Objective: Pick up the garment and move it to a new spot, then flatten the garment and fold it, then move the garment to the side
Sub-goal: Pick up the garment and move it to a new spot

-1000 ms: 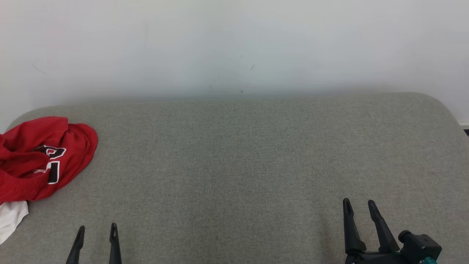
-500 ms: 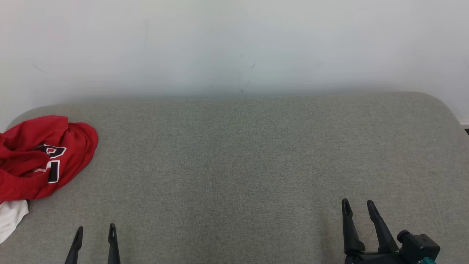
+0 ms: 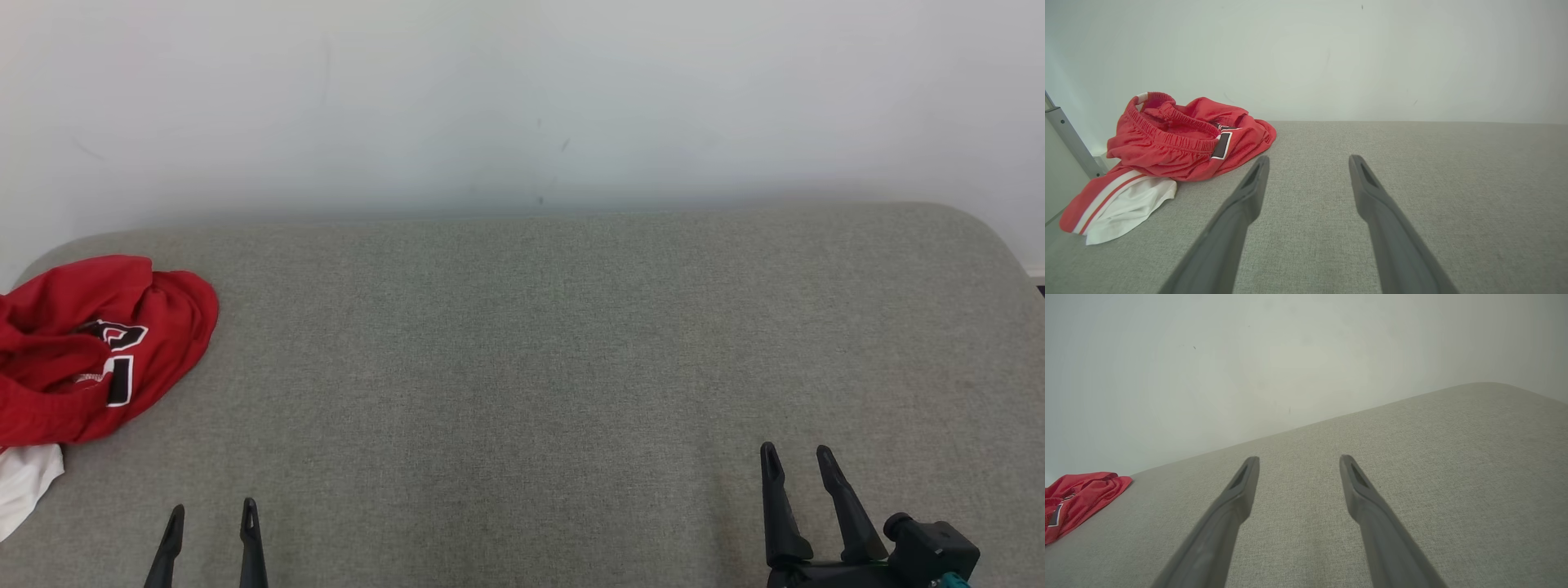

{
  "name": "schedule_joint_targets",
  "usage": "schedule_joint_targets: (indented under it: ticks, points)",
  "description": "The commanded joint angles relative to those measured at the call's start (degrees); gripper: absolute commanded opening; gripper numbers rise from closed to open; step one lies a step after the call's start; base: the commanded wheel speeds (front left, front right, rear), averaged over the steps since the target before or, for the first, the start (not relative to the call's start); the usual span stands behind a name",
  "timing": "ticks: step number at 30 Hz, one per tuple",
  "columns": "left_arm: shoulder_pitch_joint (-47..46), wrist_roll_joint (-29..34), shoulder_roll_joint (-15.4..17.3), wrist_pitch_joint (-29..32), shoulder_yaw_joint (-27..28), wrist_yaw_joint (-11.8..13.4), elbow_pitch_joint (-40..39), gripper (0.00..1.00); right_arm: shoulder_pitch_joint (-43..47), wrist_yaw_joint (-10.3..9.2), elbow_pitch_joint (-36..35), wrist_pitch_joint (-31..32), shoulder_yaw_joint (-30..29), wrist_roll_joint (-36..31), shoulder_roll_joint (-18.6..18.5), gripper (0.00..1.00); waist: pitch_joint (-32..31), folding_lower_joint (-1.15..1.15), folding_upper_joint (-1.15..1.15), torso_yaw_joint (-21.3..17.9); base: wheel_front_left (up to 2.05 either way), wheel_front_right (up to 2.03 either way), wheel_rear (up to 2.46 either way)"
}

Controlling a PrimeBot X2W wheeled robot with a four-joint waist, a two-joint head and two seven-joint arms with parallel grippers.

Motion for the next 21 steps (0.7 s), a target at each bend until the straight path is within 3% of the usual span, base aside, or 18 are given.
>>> schedule_joint_targets:
  ticks: [1, 12, 21]
  points:
    - [0.42, -0.25, -0.12, -0.2, -0.03, 0.18, 0.06, 1.0, 0.15, -0.1, -0.21, -0.3, 0.08, -0.2, -0.06, 1.0, -0.02, 0.0, 0.0, 0.06, 0.0, 0.0, 0.0]
    - [-0.13, -0.06, -0.12, -0.2, 0.15, 0.33, 0.35, 1.0, 0.5, -0.1, 0.01, -0.29, -0.01, -0.08, -0.06, 1.0, 0.07, 0.0, 0.0, 1.8, 0.0, 0.0, 0.0]
    - [0.53, 0.18, -0.11, -0.2, 0.21, 0.6, 0.51, 1.0, 1.15, -0.1, 0.35, -0.29, 0.0, 0.09, -0.06, 1.0, -0.22, 0.0, 0.0, 6.36, 0.0, 0.0, 0.0]
